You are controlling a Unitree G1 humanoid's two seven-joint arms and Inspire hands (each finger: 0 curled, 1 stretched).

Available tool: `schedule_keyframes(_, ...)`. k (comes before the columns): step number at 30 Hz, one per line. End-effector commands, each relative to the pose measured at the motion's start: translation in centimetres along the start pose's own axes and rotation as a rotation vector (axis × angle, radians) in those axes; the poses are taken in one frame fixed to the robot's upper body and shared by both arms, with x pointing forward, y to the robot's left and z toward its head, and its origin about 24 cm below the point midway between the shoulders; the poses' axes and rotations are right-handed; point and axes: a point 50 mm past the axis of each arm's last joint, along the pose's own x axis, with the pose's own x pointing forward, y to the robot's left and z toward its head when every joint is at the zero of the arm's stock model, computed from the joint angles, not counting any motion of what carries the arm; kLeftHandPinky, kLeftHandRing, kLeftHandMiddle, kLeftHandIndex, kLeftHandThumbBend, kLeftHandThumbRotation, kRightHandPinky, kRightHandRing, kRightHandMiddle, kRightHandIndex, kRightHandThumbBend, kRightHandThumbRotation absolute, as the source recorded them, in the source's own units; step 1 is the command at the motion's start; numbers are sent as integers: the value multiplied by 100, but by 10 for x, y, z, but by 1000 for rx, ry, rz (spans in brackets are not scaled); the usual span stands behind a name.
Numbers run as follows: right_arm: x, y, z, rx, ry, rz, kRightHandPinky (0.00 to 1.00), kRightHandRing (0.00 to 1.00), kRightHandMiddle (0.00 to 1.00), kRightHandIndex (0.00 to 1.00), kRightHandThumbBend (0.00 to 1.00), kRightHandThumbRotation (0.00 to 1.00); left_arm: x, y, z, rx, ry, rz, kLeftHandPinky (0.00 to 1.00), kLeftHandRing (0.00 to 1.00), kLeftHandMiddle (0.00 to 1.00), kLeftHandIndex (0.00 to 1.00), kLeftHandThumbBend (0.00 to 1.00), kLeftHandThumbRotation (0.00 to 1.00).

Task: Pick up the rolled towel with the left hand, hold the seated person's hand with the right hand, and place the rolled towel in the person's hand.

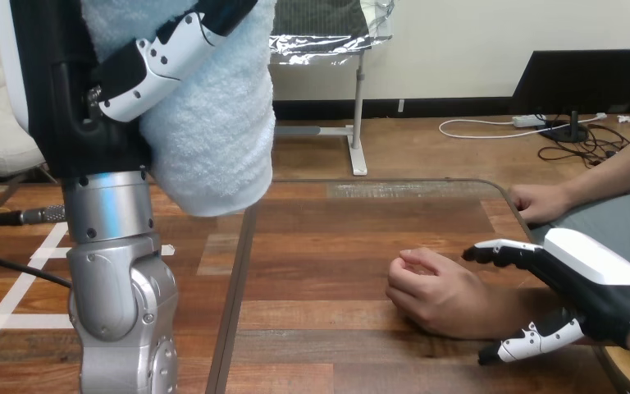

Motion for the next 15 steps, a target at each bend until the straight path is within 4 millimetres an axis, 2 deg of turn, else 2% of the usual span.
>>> schedule_keyframes(1, 10, -31, 5, -77, -20, -70, 83, 84, 85, 85, 100, 36, 4, -1, 2, -3, -24, 7, 17, 22, 30, 37, 47, 0)
schedule_keyframes(15, 13, -33, -6, -117, 47, -50, 84, 85, 85, 85, 100, 34, 3, 0, 1, 6, -17, 9, 16, 22, 30, 37, 47, 0)
